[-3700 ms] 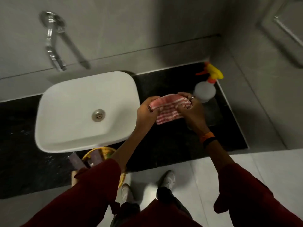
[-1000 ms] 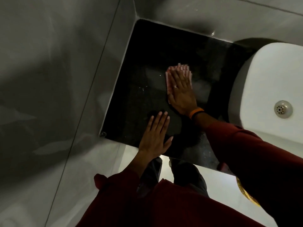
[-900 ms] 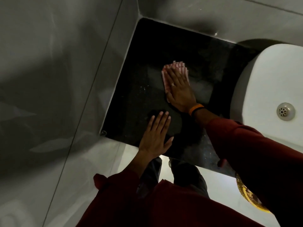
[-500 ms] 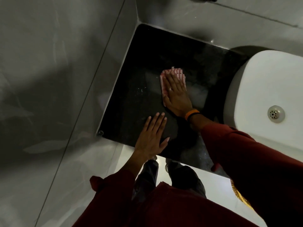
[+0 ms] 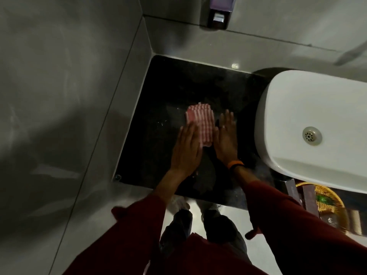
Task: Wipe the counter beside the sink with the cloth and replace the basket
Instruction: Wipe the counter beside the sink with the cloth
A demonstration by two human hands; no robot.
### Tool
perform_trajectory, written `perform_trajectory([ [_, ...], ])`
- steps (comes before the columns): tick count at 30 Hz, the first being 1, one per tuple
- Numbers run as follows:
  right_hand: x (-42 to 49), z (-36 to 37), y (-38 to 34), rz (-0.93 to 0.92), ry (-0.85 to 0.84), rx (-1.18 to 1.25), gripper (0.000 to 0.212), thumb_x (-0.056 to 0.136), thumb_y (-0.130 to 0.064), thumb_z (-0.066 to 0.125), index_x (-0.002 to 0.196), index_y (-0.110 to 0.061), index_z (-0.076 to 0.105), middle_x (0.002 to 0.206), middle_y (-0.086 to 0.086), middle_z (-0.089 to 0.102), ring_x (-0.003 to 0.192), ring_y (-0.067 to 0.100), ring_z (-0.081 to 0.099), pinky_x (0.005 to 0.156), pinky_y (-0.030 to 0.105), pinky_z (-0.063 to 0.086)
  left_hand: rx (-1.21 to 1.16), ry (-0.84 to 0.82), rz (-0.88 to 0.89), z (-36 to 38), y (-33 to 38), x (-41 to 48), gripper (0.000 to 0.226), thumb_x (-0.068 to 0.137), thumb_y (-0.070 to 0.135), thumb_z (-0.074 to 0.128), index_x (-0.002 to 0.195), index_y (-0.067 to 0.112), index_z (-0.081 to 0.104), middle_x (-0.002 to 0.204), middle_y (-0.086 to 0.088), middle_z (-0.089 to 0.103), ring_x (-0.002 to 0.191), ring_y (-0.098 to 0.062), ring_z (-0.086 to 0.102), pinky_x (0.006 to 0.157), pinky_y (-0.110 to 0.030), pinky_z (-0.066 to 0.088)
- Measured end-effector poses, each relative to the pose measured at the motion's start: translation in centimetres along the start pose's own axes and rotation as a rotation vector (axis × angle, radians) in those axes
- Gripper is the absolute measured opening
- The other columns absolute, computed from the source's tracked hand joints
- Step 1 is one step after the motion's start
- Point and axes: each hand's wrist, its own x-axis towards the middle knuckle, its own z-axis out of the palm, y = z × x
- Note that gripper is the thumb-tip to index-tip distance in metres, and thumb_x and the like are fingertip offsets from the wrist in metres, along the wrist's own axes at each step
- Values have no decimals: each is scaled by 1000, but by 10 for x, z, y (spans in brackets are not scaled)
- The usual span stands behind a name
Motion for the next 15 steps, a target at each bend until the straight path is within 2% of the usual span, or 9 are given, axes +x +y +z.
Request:
perform_trajectory([
  [2, -12, 6, 13, 16, -42, -156, 56, 109, -23, 35, 159, -1, 19, 170, 18, 10, 160, 30, 8, 132, 43, 3, 46, 5, 75, 2, 5, 36, 67, 99, 24, 43, 157, 2, 17, 166, -17, 15, 156, -31, 11, 130, -41, 0],
  [4, -20, 12, 18, -18, -39, -257, 57, 109, -27, 33, 159, -3, 19, 170, 17, 11, 160, 29, 10, 131, 42, 3, 143, -78, 92, 12, 7, 62, 67, 102, 32, 33, 158, 3, 10, 168, -17, 7, 157, -32, 4, 128, -51, 10],
  [6, -21, 14, 18, -30, -23, -294, 57, 109, -27, 34, 159, -4, 20, 170, 16, 13, 159, 27, 10, 131, 43, 4, 188, -155, 71, 26, 5, 74, 69, 103, 38, 29, 158, 3, 7, 168, -17, 6, 157, -34, 2, 125, -55, 13],
  [8, -21, 15, 18, -27, -13, -307, 58, 108, -26, 35, 159, -5, 20, 170, 15, 13, 159, 27, 11, 132, 44, 6, 175, -174, 40, 36, 2, 77, 75, 99, 41, 34, 158, 2, 7, 168, -18, 6, 156, -35, 2, 124, -58, 13],
  [11, -22, 15, 21, -38, -11, -324, 59, 106, -25, 35, 160, -6, 19, 170, 14, 12, 160, 26, 10, 132, 46, 8, 176, -113, 26, 46, 0, 78, 79, 95, 43, 39, 157, 3, 12, 167, -19, 11, 156, -37, 6, 125, -58, 13],
  [15, -22, 15, 23, -47, 9, -309, 59, 104, -24, 34, 159, -4, 22, 169, 15, 16, 159, 27, 13, 131, 48, 13, 211, -136, 35, 41, -7, 85, 83, 92, 49, 33, 157, 3, 12, 167, -19, 12, 156, -35, 7, 126, -56, 10],
])
